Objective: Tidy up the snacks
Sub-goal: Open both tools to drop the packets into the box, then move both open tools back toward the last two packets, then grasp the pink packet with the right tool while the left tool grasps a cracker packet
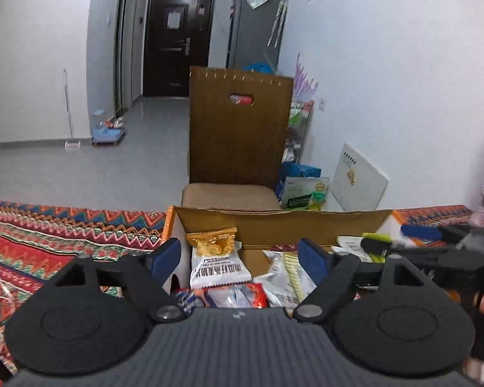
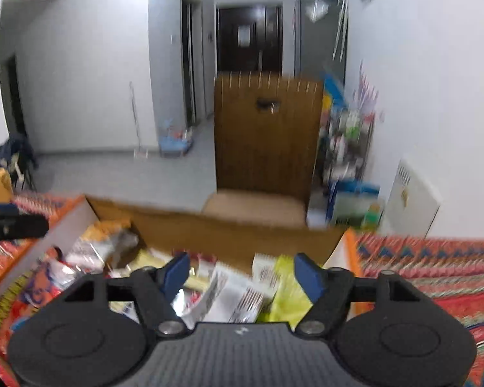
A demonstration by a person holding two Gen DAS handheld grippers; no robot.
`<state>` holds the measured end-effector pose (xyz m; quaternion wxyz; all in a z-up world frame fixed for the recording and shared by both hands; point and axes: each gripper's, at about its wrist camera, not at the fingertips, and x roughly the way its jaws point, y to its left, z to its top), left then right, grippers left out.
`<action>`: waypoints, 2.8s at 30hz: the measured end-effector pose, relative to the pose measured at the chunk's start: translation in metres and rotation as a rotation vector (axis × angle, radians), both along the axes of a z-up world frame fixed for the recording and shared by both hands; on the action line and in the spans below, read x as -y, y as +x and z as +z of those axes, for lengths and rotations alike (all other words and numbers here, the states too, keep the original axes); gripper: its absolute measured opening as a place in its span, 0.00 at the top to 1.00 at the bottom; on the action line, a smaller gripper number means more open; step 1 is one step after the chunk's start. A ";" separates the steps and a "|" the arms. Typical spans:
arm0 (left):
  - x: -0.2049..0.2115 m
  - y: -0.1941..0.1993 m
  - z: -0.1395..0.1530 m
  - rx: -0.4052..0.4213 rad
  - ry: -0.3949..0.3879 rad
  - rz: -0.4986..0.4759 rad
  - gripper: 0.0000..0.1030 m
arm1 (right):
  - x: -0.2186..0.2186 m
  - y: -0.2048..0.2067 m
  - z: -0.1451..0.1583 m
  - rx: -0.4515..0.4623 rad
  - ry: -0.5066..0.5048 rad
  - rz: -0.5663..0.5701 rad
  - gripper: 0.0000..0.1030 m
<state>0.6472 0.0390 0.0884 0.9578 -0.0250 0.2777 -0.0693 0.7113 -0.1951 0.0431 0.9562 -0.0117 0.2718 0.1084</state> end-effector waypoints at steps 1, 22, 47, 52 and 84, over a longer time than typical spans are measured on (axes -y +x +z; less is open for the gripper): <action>0.000 -0.012 0.006 0.013 0.006 -0.002 0.20 | 0.003 -0.010 0.009 0.023 0.007 0.005 0.25; 0.007 -0.368 -0.001 0.163 0.022 -0.045 0.00 | 0.063 -0.386 0.022 0.133 -0.069 0.056 0.01; 0.007 -0.461 -0.044 0.081 0.003 -0.030 0.00 | 0.045 -0.492 -0.019 0.017 -0.025 0.036 0.01; 0.006 -0.427 -0.043 0.065 -0.003 -0.045 0.00 | 0.038 -0.467 -0.014 0.013 -0.002 0.072 0.01; 0.068 -0.125 -0.100 -0.068 0.135 -0.037 0.00 | 0.039 -0.207 -0.067 -0.156 0.004 -0.012 0.41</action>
